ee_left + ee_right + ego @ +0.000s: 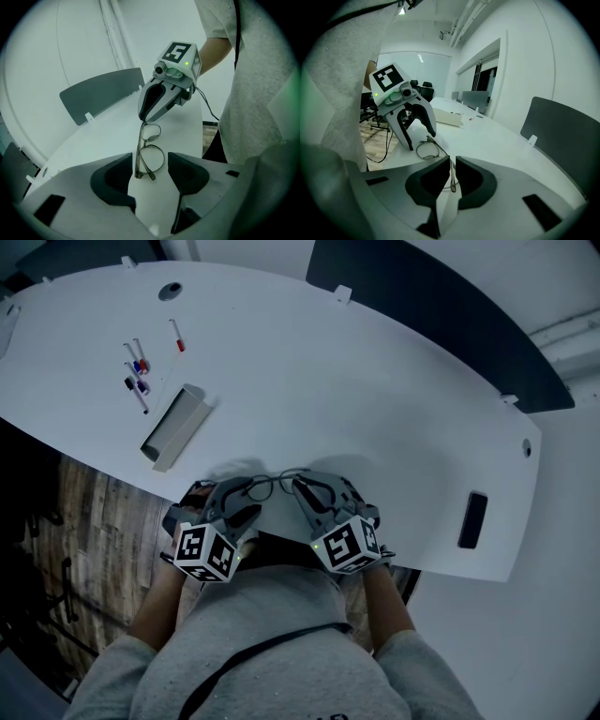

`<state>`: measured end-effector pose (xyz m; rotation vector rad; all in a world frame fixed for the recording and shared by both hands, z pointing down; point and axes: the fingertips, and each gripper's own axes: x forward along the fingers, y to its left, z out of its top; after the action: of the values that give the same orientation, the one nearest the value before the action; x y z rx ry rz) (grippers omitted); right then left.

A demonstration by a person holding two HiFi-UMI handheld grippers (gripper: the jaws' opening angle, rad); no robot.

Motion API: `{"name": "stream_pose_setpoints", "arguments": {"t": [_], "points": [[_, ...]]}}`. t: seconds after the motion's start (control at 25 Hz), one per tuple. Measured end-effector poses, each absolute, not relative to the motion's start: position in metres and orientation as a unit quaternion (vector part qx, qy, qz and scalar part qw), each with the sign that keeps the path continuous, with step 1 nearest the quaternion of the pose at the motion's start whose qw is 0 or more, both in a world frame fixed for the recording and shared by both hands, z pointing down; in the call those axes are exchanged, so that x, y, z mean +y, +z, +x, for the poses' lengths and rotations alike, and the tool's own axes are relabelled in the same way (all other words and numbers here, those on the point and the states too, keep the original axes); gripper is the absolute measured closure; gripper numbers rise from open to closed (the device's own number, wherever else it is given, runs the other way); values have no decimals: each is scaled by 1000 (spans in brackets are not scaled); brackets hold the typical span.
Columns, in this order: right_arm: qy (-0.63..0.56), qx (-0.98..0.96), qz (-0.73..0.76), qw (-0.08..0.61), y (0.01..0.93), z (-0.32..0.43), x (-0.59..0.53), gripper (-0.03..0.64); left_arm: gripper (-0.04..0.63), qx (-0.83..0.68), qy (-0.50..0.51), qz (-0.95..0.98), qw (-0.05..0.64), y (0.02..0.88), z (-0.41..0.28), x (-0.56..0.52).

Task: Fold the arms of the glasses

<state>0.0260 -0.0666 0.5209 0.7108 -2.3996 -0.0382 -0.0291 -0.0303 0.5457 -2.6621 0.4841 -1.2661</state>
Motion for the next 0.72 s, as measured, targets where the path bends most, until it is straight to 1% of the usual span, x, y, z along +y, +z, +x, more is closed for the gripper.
{"name": "stream_pose_setpoints", "arguments": {"t": [0.32,0.48,0.52,0.6,0.64,0.72], "points": [[-2,-905,313,289,509,33,-57,584,342,169,-411,-892,87,534,-33,-18],[7,-902,345,260,495,37,-49,584,346,200,-382,-900,65,525,-35,-13],[13,-902,350,251,491,37,-47,584,382,211,-373,-902,60,522,-35,-14],[28,-905,352,238,485,33,-40,584,487,234,-355,-903,59,514,-37,-15],[32,-906,351,235,483,30,-36,584,517,243,-348,-903,61,511,-38,-15],[35,-907,349,234,479,25,-27,586,533,253,-337,-905,64,503,-38,-12]]}}
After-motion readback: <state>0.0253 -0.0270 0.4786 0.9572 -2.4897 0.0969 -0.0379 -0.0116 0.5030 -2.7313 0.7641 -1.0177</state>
